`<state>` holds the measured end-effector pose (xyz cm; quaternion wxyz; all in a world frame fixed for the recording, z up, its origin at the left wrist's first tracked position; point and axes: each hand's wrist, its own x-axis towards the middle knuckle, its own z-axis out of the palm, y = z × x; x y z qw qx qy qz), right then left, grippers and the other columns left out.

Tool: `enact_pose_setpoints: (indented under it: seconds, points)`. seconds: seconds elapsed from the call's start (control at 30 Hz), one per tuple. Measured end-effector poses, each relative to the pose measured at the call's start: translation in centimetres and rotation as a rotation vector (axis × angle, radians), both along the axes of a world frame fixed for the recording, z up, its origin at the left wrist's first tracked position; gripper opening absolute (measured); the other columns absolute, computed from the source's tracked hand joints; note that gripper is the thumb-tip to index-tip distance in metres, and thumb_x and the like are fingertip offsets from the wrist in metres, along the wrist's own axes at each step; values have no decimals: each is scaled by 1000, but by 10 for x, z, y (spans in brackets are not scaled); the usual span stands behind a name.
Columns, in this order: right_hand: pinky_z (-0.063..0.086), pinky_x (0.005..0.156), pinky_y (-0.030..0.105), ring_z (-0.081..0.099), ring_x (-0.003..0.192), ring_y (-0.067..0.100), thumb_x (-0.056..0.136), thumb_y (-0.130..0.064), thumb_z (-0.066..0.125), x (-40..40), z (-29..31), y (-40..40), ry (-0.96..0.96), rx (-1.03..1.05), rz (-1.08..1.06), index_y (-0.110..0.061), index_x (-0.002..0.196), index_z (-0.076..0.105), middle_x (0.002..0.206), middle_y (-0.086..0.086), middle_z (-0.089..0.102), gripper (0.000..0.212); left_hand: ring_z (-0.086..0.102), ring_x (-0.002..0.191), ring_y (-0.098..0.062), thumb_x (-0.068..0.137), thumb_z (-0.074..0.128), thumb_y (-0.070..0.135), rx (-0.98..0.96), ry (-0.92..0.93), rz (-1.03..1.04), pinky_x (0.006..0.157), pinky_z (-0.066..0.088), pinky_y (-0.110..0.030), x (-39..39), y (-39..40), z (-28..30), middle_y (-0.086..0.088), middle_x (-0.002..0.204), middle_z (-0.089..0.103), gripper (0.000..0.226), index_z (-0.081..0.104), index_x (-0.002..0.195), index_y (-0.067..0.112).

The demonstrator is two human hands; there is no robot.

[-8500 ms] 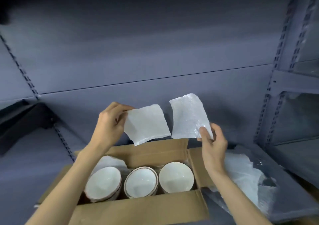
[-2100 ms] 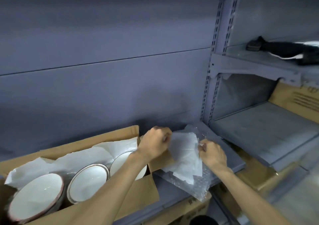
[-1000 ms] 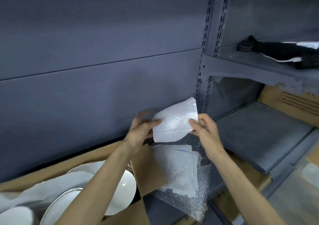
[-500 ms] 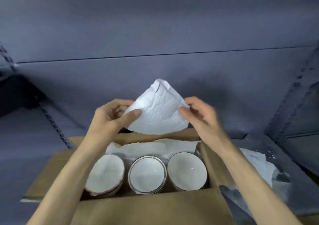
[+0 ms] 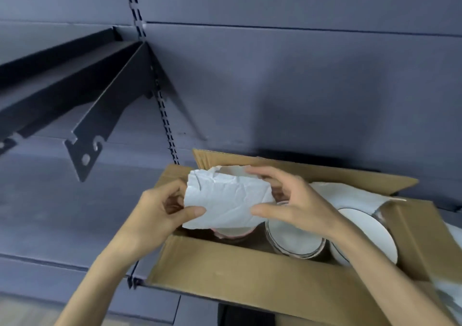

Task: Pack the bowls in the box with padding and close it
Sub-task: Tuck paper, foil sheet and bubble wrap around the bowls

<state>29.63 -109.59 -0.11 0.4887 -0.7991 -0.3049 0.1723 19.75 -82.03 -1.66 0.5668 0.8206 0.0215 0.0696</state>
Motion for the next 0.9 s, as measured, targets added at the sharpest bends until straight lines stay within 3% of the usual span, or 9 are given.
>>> enact_pose_setpoints:
  seconds: [0.07, 0.13, 0.3, 0.43, 0.53, 0.63, 0.7, 0.77, 0.9]
  points:
    - [46, 74, 32, 65, 86, 29, 87, -20, 79, 2, -10, 0, -38, -37, -45, -1, 100, 68, 89, 14, 68, 25, 72, 91, -34, 78, 84, 26, 15, 45, -31, 83, 56, -62, 1, -1, -12, -10, 98, 75, 27, 71, 99, 15]
    - [41, 68, 42, 54, 80, 39, 89, -19, 77, 1, -18, -1, -56, -25, -52, 10, 86, 62, 87, 26, 58, 33, 74, 92, -24, 80, 84, 30, 21, 47, -59, 83, 59, -56, 1, -2, -19, -2, 102, 76, 27, 70, 103, 28]
    - [34, 59, 28, 43, 65, 11, 88, -18, 79, -3, -28, -2, -55, 150, -101, -2, 70, 55, 68, 3, 48, 33, 75, 94, -23, 87, 79, 19, -110, -70, -23, 83, 61, -39, 6, -4, -25, -4, 103, 77, 27, 70, 111, 25]
    - [39, 59, 42, 46, 68, 33, 87, -43, 73, -5, -40, -3, -76, 132, -103, 1, 73, 55, 71, 16, 50, 49, 74, 84, -19, 83, 84, 23, -32, -59, 32, 75, 59, -32, 2, -1, -27, -2, 92, 76, 15, 71, 90, 25]
    - [30, 56, 18, 34, 59, 10, 87, -29, 76, -6, -44, -1, -132, 123, -86, -13, 62, 43, 62, -1, 37, 44, 71, 81, -25, 81, 85, 27, -4, 9, 28, 71, 58, -38, -2, 0, -31, -3, 89, 74, 18, 71, 90, 18]
    - [28, 55, 7, 32, 56, 0, 83, -11, 79, -4, -44, 4, -248, 61, -38, -33, 60, 26, 59, -16, 31, 62, 64, 75, -33, 77, 82, 39, 26, 68, 0, 65, 55, -45, -2, -2, -28, -7, 84, 69, 33, 71, 97, 16]
    - [33, 54, 17, 29, 56, 4, 85, -10, 78, -5, -43, 4, -252, 53, -9, -31, 62, 22, 60, -14, 28, 64, 60, 69, -23, 76, 81, 43, 44, 59, -35, 60, 52, -34, -1, -4, -19, 3, 81, 67, 35, 69, 104, 25]
    - [37, 57, 40, 33, 57, 12, 87, -13, 76, -6, -47, 1, -220, 27, 21, -19, 59, 25, 63, -5, 30, 59, 60, 69, -25, 78, 79, 44, 53, 62, -36, 61, 51, -35, 2, -6, -15, 3, 81, 67, 33, 69, 106, 30]
    - [32, 56, 44, 37, 59, 20, 88, -22, 72, -9, -51, -2, -198, 1, 92, -14, 61, 31, 63, 1, 33, 50, 52, 65, -25, 85, 76, 41, 155, 86, -65, 60, 44, -36, 8, -8, -13, -5, 73, 60, 24, 72, 101, 23]
